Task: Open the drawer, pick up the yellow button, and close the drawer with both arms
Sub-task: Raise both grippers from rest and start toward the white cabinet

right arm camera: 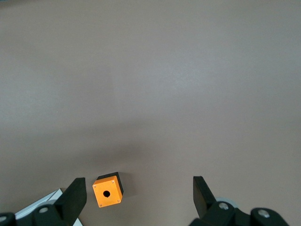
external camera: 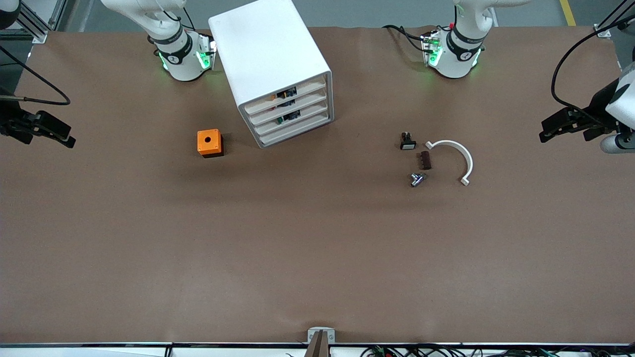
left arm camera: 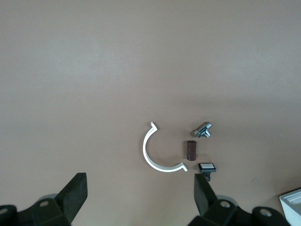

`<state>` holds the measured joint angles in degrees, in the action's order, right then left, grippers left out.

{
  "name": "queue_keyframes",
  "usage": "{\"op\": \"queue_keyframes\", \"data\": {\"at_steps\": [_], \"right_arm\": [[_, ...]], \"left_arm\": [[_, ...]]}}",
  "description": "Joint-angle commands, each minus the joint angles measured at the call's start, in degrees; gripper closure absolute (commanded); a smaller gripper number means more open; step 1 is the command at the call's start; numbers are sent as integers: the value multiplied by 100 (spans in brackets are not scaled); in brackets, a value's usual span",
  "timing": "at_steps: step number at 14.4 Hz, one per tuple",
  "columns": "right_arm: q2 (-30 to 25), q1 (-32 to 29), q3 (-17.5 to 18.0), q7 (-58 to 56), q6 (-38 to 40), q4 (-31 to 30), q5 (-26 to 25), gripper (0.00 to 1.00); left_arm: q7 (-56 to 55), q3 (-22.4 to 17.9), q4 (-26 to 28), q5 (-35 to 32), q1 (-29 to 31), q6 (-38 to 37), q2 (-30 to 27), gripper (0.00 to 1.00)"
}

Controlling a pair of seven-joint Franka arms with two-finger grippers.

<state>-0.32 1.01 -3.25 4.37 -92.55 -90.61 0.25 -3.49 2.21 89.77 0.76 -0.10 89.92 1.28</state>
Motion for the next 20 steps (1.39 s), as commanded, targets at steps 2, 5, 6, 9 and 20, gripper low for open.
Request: {"op": "queue_keyframes", "data": {"at_steps": [2,5,6,9,20], "right_arm": [[-108,-109,78,73,52,-45,81,0],[-100,-109,78,73,52,-45,81,0],[-108,-109,78,73,52,-45,81,0],[-99,-109,78,73,52,-53,81,0],[-73,531,105,2013,114,-80,107,0]], "left_arm": [[59,16,-100,-50,-17,-88,13,0],[15,16,-101,-50,-26,-88,13,0],[6,16,-101,-50,-26,-88,13,0],[-64,16,-57,-50,36,-97,39,0],[-73,25,-65,-50,-60,-62,558,0]]}}
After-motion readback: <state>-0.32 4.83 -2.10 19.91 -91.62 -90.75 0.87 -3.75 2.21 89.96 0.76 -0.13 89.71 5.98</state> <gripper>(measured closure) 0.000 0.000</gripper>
